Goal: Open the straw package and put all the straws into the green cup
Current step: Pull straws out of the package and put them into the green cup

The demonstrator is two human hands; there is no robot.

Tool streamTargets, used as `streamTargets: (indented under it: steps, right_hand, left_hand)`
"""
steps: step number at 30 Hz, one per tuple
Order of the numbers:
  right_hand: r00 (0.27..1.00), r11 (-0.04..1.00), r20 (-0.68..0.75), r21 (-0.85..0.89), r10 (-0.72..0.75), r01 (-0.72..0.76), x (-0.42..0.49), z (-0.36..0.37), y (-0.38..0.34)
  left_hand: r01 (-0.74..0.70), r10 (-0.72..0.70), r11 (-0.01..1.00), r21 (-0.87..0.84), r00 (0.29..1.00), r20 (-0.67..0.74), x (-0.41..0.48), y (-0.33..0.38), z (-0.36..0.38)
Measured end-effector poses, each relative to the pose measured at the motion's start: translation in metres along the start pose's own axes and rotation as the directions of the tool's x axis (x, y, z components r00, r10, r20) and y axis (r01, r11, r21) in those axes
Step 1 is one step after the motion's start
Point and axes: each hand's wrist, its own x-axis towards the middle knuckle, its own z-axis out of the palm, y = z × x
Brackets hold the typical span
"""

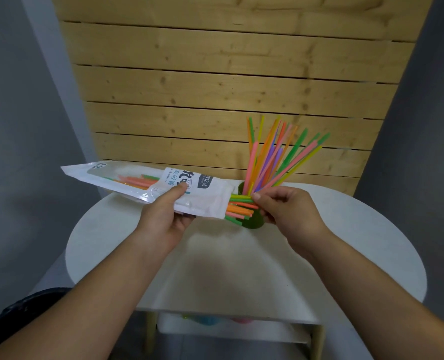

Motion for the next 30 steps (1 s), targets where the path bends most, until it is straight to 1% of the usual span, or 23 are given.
streamTargets:
  steps: [2, 5, 9, 12, 15, 17, 21, 23, 25, 27, 30]
  right_hand:
    - [1.000, 1.000, -0.019, 0.013, -0.006, 0.006, 0.003, -0.007, -0.001]
    - [0.999, 0.997, -0.041, 0.078, 0.019, -0.016, 0.006, -0.016, -0.001]
    - [0.997, 0.981, -0.016, 0.179, 0.080, -0.076, 0.008, -0.020, -0.001]
    - [0.988, 0.942, 0.041, 0.298, 0.152, -0.157, 0.009, -0.022, -0.001]
    - [0.969, 0.885, 0.138, 0.397, 0.203, -0.242, 0.008, -0.020, 0.000]
    - [0.956, 0.861, 0.188, 0.419, 0.227, -0.287, 0.006, -0.016, 0.002]
    - [0.934, 0.813, 0.246, 0.466, 0.258, -0.347, 0.004, -0.008, 0.006]
    - [0.927, 0.794, 0.280, 0.489, 0.250, -0.362, 0.003, -0.005, 0.006]
    - [0.924, 0.798, 0.290, 0.479, 0.249, -0.365, 0.002, -0.003, 0.006]
    - [0.933, 0.820, 0.262, 0.457, 0.247, -0.345, 0.002, -0.002, 0.006]
    - [0.962, 0.860, 0.180, 0.435, 0.207, -0.267, 0.004, -0.003, 0.005]
  left_hand:
    - [0.007, -0.007, 1.000, -0.012, 1.000, -0.012, 0.001, 0.002, -0.001]
    - [0.018, -0.018, 1.000, -0.014, 1.000, -0.017, 0.002, 0.003, -0.001]
    - [0.032, -0.033, 0.999, -0.016, 0.999, -0.021, 0.001, 0.001, -0.001]
    - [0.028, -0.029, 0.999, -0.019, 0.999, -0.031, 0.000, 0.000, 0.000]
    - [0.025, -0.026, 0.999, -0.029, 0.999, -0.043, -0.001, 0.001, 0.000]
    - [0.025, -0.027, 0.999, -0.038, 0.998, -0.051, -0.001, 0.002, -0.001]
    - [0.025, -0.027, 0.999, -0.041, 0.998, -0.056, -0.001, 0.002, -0.001]
    - [0.018, -0.020, 0.999, -0.044, 0.998, -0.054, -0.001, 0.003, -0.001]
    - [0.009, -0.012, 0.999, -0.043, 0.998, -0.057, 0.000, 0.003, -0.002]
    - [-0.002, 0.000, 1.000, -0.030, 0.999, -0.053, 0.000, 0.004, -0.003]
    - [-0.010, 0.009, 1.000, -0.017, 0.999, -0.041, -0.001, 0.004, -0.003]
